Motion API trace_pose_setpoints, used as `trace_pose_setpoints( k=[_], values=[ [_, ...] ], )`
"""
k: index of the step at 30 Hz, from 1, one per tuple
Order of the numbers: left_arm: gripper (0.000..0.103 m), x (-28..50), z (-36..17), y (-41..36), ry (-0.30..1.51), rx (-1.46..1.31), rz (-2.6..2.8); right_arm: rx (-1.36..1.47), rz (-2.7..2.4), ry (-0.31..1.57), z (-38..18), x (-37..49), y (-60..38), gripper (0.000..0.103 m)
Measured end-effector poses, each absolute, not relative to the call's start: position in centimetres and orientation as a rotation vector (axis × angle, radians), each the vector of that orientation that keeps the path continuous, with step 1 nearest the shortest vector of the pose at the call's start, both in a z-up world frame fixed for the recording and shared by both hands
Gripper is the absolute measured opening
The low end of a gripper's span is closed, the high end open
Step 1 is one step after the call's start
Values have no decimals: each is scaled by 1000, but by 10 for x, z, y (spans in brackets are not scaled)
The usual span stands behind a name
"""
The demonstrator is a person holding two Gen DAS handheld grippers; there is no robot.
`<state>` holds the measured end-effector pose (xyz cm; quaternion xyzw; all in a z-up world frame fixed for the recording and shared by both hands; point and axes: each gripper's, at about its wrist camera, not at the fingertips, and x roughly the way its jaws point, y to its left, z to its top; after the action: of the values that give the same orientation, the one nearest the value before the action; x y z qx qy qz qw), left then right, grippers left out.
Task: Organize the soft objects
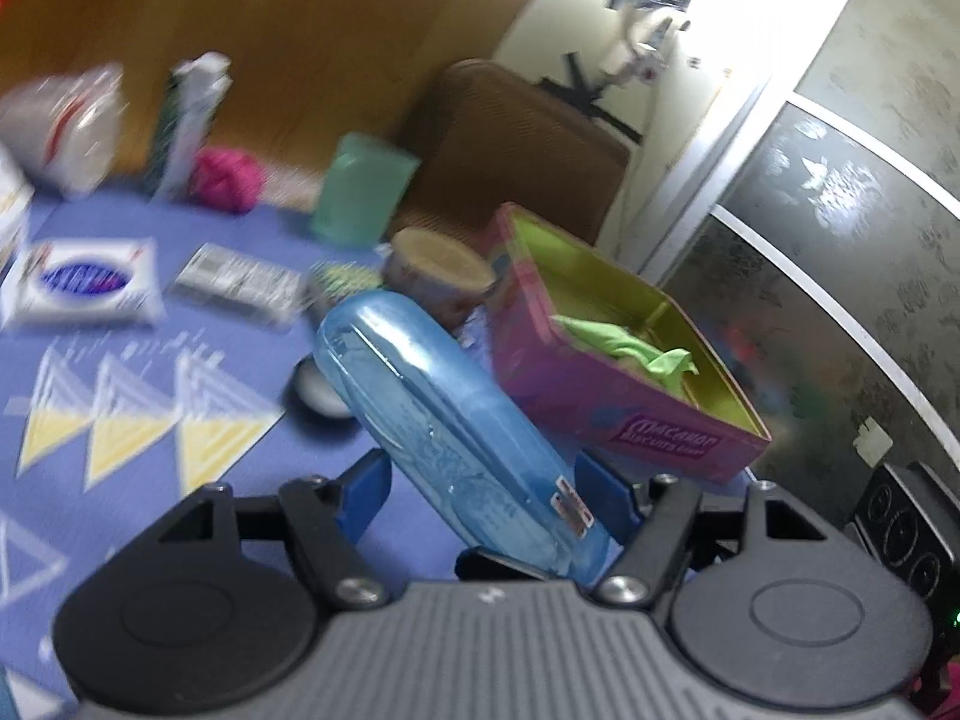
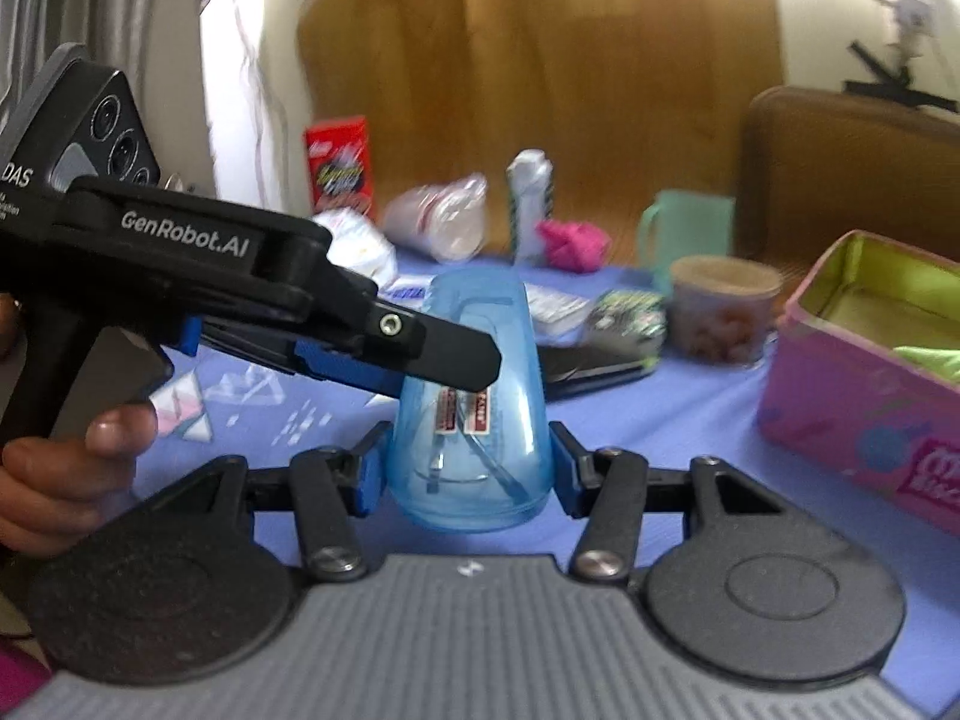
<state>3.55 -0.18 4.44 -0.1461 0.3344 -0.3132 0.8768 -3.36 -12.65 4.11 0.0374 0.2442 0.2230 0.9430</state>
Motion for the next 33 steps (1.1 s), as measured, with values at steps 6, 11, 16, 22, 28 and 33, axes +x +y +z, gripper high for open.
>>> trace_pose_setpoints(
  k=[6, 11, 16, 22, 28, 33],
  values=[
    [69, 56, 75, -64, 655, -182, -744, 111, 329, 398, 53, -37, -165, 56],
    [69, 78, 84, -134, 636, -82, -835, 155, 190, 352, 58, -39, -213, 56],
    [73, 103, 78, -196, 619, 4, -875, 188, 44, 332, 55, -32, -254, 57],
    [74, 108, 62, -208, 650, 11, -822, 203, -116, 337, 44, -19, -279, 59],
    [75, 92, 67, -174, 618, 8, -754, 229, -90, 331, 38, -31, -277, 58],
    [76, 79, 68, -142, 631, -3, -679, 244, -78, 316, 43, -40, -268, 58]
  ],
)
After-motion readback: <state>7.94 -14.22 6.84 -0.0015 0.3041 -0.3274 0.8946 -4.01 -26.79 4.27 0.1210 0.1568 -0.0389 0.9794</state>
